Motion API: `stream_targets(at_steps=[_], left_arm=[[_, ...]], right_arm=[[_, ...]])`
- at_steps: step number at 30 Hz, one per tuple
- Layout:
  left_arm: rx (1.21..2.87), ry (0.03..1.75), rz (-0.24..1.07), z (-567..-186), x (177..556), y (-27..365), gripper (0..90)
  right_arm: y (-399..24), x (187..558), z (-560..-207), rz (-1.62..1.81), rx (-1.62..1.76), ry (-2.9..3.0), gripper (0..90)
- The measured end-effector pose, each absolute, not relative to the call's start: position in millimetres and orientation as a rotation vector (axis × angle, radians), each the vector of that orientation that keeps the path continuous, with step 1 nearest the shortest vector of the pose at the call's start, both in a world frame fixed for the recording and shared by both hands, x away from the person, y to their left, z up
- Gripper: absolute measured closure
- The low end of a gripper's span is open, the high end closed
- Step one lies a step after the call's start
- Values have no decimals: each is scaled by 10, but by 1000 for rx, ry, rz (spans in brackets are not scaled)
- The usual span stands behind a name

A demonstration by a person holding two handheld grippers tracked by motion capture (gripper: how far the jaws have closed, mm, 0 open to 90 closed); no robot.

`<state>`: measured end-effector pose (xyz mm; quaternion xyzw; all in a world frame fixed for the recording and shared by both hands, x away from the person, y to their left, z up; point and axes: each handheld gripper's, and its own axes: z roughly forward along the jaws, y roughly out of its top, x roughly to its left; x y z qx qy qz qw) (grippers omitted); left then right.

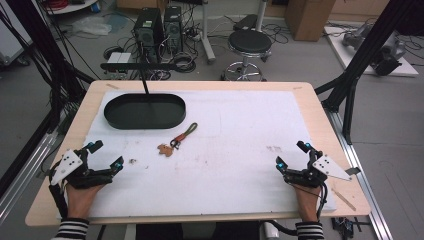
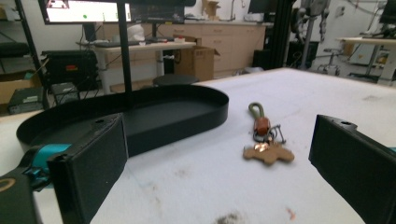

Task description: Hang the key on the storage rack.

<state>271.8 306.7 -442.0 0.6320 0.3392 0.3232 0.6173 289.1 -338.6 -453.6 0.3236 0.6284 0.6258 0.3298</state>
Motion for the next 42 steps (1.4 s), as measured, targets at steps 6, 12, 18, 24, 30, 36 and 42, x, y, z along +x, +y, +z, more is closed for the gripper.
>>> stream_targets(at_steps=[6,12,18,24,30,36,42], left_arm=[[1500,744,683,-4193,2856,3062,50],[1602,711,630,-3915,3013,2979,50],[1698,703,580,-3655,3208,2855,50],[1794,679,540,-3468,3405,2678,50],[1879,679,514,-3345,3579,2534,50],[1963,690,486,-3274,3715,2361,50],[2044,691,464,-3207,3842,2158,50]], right_arm=[[-3387,2891,-4537,1638,847,1645,19],[-3388,2892,-4537,1637,846,1646,19],[-3388,2890,-4536,1636,854,1646,20],[-3388,2888,-4537,1637,854,1644,19],[-3389,2888,-4537,1638,851,1644,19],[-3390,2888,-4537,1637,851,1645,19],[-3390,2888,-4537,1638,854,1643,20]])
